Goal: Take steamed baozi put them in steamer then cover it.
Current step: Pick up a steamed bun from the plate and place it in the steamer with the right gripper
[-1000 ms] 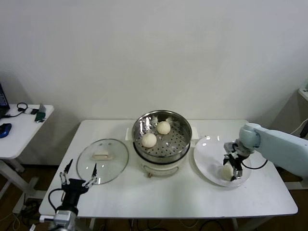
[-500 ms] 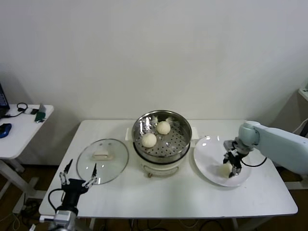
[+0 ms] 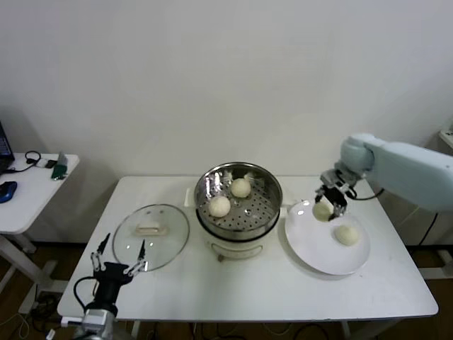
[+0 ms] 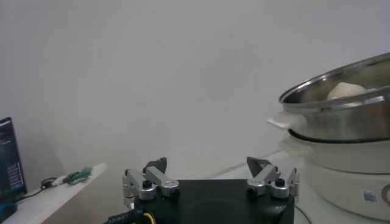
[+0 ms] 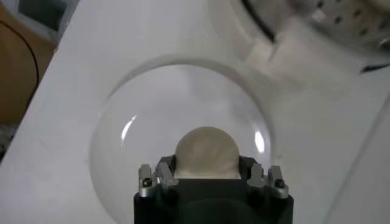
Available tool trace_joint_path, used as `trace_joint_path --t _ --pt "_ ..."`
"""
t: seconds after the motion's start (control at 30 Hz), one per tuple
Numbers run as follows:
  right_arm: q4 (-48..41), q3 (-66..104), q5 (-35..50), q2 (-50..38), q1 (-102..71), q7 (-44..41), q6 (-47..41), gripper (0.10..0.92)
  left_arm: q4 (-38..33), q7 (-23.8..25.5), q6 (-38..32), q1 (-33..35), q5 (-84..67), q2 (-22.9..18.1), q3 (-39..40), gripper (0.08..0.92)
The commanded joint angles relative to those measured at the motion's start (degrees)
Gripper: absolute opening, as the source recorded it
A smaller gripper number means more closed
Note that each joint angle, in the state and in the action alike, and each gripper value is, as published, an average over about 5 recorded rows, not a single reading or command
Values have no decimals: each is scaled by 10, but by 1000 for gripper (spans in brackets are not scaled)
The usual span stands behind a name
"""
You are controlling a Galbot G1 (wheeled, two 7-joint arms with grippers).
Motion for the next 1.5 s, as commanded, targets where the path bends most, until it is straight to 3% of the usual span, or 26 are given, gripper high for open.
trace_joint_path --t 0.03,0.37,0.67,0.93,1.5 --pt "24 -58 0 72 154 -10 122 662 -1 1 2 0 3 1 2 823" --pt "40 -42 1 199 147 -11 170 669 4 0 3 1 0 0 4 823" --pt "16 -12 -68 281 43 -9 201 662 1 -1 6 1 -1 3 1 823" --pt "11 -6 -145 296 -12 -7 227 668 -7 -1 17 -6 -5 7 1 823" --pt "26 -28 -150 288 -26 -10 229 673 1 2 19 -5 -34 10 -5 823"
